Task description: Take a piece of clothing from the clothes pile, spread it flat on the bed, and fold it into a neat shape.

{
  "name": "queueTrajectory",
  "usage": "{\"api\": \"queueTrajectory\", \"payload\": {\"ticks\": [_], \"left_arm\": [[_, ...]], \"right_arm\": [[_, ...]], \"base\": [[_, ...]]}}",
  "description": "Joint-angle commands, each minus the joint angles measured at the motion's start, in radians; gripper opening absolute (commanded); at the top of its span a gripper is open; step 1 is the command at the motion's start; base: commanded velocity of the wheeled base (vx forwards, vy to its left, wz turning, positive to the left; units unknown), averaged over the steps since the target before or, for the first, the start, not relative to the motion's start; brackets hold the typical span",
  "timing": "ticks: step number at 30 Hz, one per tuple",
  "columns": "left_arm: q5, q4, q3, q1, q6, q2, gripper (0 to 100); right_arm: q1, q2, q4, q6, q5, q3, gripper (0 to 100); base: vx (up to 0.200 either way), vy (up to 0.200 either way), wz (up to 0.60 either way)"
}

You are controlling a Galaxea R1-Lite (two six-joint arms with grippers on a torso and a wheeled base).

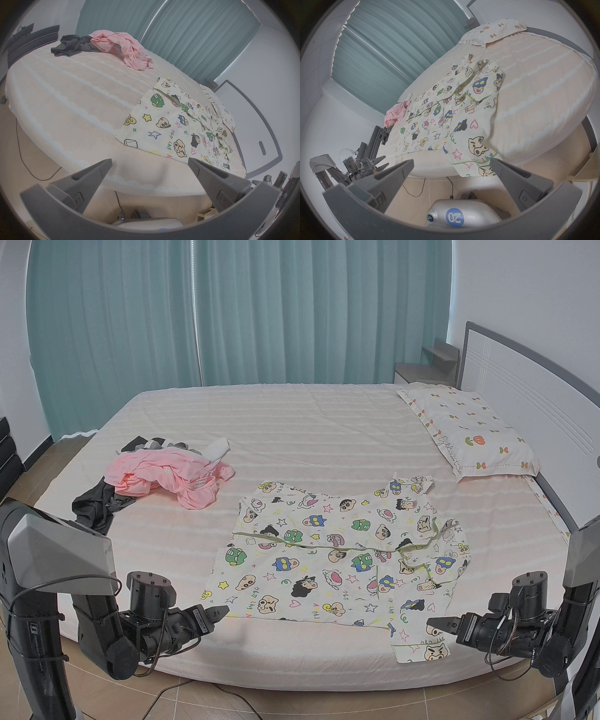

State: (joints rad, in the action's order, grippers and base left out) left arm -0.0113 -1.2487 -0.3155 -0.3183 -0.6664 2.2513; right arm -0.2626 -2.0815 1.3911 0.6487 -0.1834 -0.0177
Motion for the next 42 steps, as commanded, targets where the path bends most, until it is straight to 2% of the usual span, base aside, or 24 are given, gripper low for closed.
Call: {"api": "queueTrajectory", "payload": {"ticks": [1,6,10,17,22,35,36,42], "left_arm": [[0.017,0.008,-0.031,-0.004,0.004,0.048,100],[0.059,0.020,-0.089,0.001,0.007,0.074,100],[0.090,0.107,-0.160,-0.001,0.051,0.097,100],[0.109,0.158,-0.251,-0.001,0.057,0.139,100],[0.114,0.247,-0.346,0.001,0.057,0.179,100],[0.171,0.264,-0.399,0.001,0.057,0.202,100],[0.171,0.265,-0.404,-0.001,0.057,0.202,0],[0.174,0.273,-0.410,-0.013,0.057,0.202,0]], "right_arm": [[0.003,-0.035,0.003,0.000,0.001,0.018,100],[0.005,-0.031,0.003,0.000,-0.002,0.018,100],[0.005,-0.037,0.003,0.000,-0.002,0.018,100],[0.005,-0.035,0.003,0.000,-0.004,0.018,100],[0.005,-0.035,0.003,0.000,-0.004,0.018,100],[0.005,-0.037,0.003,0.000,-0.002,0.018,100],[0.005,-0.038,0.003,0.000,-0.002,0.018,100],[0.003,-0.048,0.003,-0.001,0.007,0.018,100]], "base": [[0.000,0.000,0.00],[0.000,0.000,0.00],[0.000,0.000,0.00],[0.000,0.000,0.00],[0.000,0.000,0.00],[0.000,0.000,0.00],[0.000,0.000,0.00],[0.000,0.000,0.00]]}}
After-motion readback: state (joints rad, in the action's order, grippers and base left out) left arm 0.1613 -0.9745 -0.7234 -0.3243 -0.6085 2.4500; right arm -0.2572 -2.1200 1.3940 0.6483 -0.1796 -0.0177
